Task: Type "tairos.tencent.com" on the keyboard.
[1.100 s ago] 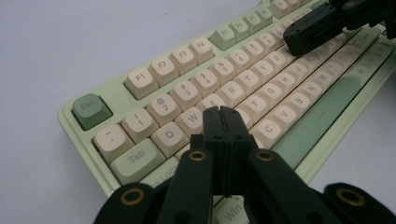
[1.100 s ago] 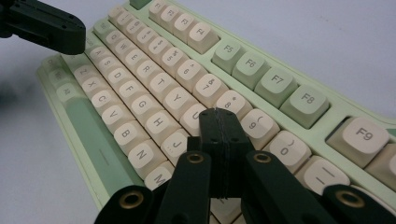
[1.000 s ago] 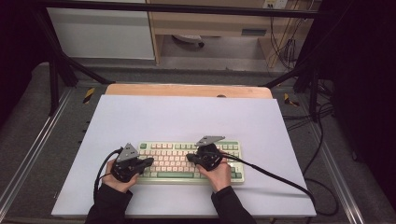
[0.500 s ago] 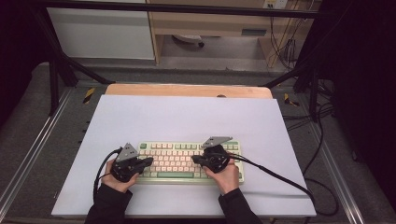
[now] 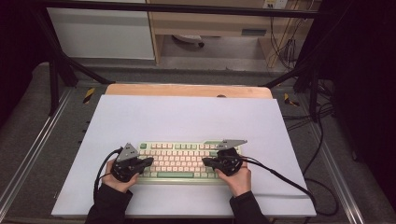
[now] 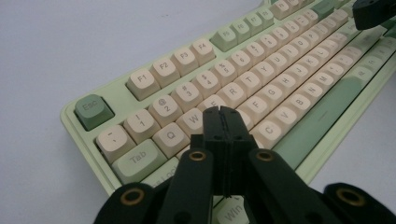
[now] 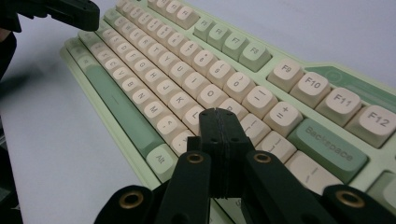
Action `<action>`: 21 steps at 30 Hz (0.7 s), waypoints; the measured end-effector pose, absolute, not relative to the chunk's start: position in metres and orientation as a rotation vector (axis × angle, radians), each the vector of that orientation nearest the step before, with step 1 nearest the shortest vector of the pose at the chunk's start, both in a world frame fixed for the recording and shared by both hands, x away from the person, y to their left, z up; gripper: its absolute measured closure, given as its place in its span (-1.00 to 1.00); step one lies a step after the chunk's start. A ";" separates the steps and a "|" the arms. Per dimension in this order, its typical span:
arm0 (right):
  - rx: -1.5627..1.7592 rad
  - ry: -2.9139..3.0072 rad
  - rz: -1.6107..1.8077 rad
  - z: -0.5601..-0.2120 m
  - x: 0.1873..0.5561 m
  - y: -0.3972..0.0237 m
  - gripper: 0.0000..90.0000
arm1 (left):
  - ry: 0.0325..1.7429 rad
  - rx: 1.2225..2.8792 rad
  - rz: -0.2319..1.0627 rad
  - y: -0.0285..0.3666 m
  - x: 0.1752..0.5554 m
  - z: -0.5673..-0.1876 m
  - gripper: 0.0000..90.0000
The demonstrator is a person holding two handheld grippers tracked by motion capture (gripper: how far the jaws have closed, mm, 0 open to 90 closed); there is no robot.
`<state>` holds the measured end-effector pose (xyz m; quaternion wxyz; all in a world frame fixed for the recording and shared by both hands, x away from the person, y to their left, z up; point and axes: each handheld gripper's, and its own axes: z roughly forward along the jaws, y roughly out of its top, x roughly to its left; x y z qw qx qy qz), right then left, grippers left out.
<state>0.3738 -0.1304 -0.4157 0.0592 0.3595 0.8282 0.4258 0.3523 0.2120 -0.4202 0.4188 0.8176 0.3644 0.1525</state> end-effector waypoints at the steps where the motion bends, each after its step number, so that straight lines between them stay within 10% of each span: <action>1: 1.084 2.506 1.295 -0.415 0.373 -0.133 1.00 | 0.915 2.050 0.383 0.212 0.352 -0.420 1.00; 21: 1.093 2.482 1.316 -0.419 0.355 -0.163 1.00 | 0.901 2.067 0.384 0.196 0.356 -0.414 1.00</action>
